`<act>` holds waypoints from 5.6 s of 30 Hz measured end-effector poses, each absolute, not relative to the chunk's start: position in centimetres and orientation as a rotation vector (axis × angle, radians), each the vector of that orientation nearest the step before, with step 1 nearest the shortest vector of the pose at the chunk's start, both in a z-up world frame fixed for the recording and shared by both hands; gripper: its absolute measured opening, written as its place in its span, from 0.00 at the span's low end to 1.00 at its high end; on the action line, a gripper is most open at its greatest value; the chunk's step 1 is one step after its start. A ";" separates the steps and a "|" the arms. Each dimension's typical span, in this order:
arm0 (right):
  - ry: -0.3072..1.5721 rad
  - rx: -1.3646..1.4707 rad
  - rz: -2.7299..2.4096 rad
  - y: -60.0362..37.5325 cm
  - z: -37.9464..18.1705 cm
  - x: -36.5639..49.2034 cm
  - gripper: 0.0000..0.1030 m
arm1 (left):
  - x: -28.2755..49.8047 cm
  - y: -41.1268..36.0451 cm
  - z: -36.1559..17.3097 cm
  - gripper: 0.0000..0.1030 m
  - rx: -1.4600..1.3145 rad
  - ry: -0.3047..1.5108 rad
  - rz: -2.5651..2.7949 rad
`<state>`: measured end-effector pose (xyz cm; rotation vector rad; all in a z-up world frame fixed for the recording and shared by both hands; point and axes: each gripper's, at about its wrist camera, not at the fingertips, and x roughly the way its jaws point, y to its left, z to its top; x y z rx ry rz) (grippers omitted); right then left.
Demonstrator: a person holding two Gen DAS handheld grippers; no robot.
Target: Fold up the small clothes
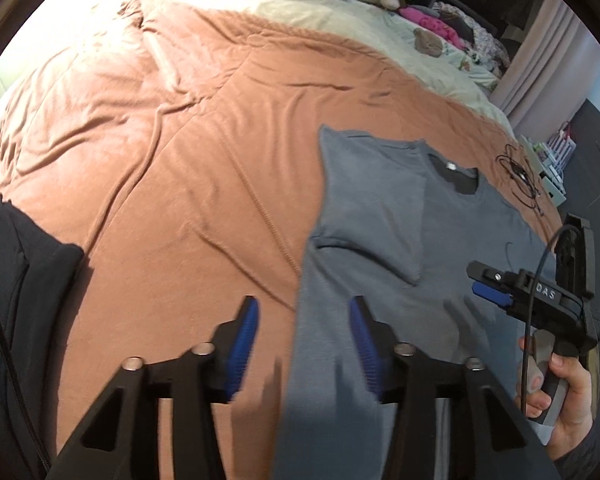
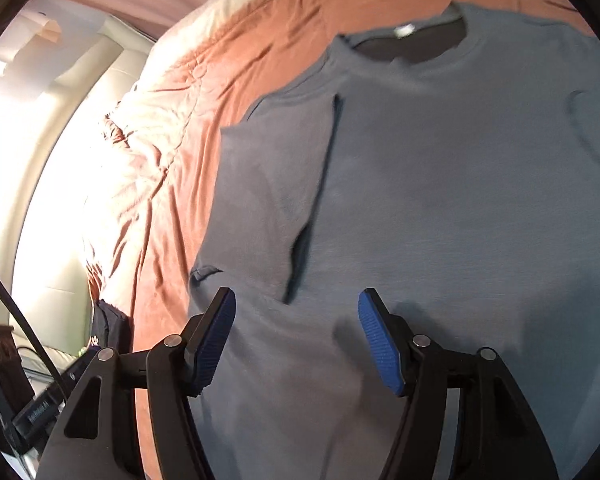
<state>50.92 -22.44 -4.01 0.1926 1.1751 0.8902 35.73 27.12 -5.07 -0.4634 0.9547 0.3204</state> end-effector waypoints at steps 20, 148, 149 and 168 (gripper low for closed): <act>0.999 0.295 0.588 -47.7 0.2 53.0 0.60 | 46.0 11.0 -3.9 0.77 -0.340 0.953 0.065; 1.077 0.252 0.497 -46.4 -4.7 62.9 0.16 | 64.8 -5.1 -14.0 0.04 -0.104 1.146 -0.121; 1.080 0.265 0.496 -46.4 -4.7 63.0 0.16 | 64.9 -4.6 -14.0 0.04 -0.122 1.151 -0.119; 1.094 0.247 0.469 -46.8 -4.1 62.5 0.16 | 63.6 2.5 -10.5 0.41 -0.252 1.097 0.029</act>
